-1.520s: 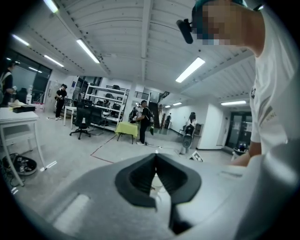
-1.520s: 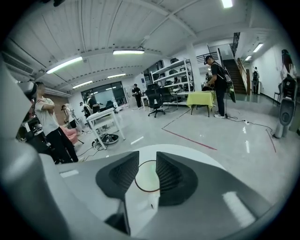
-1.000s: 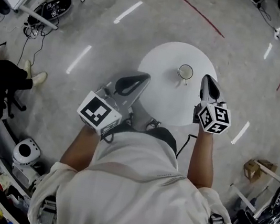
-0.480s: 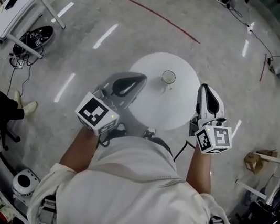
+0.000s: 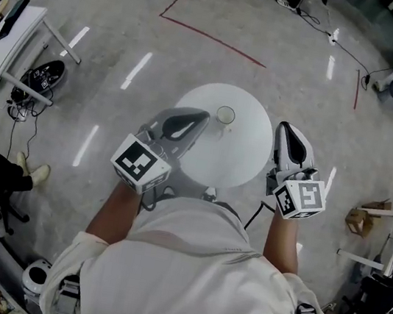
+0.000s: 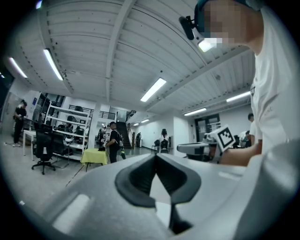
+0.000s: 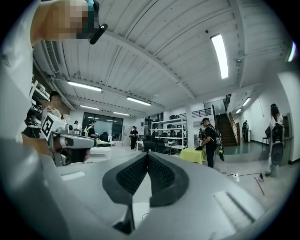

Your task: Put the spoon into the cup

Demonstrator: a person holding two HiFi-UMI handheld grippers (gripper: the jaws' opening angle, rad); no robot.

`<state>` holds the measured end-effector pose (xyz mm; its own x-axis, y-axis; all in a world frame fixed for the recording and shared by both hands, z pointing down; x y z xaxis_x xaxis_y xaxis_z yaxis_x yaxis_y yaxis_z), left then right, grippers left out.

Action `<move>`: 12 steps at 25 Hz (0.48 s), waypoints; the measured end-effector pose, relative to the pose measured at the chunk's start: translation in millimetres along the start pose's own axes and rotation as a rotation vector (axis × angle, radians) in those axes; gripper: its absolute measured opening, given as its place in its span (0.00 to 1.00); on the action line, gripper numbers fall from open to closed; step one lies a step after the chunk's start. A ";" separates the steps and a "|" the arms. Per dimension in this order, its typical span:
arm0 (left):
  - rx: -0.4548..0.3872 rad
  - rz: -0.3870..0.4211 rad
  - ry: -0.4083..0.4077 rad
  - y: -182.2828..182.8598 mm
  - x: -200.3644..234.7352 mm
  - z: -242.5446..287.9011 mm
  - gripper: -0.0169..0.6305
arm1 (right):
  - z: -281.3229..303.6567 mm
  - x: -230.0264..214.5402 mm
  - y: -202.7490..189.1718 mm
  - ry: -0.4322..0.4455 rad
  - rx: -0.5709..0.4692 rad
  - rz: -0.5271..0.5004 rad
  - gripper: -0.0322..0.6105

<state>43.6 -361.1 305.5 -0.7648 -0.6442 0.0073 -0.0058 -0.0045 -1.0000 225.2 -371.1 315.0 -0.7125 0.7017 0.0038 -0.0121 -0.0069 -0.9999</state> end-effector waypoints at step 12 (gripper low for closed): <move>0.009 -0.007 0.046 0.5 10.4 -9.9 0.03 | 13.5 5.7 -2.0 0.041 0.000 0.004 0.06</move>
<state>29.2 -360.3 305.0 -0.7934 -0.6086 0.0143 -0.0059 -0.0158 -0.9999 211.7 -376.6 317.2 -0.6834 0.7300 -0.0007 -0.0096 -0.0100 -0.9999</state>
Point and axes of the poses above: the fingertips, and each gripper's own axes: z forward along the fingers, x to its left, y out of its top, the point moved 2 cm from there along -z, backward along the fingers, and after that the axes turned 15 degrees about y, right-handed, at the moved point
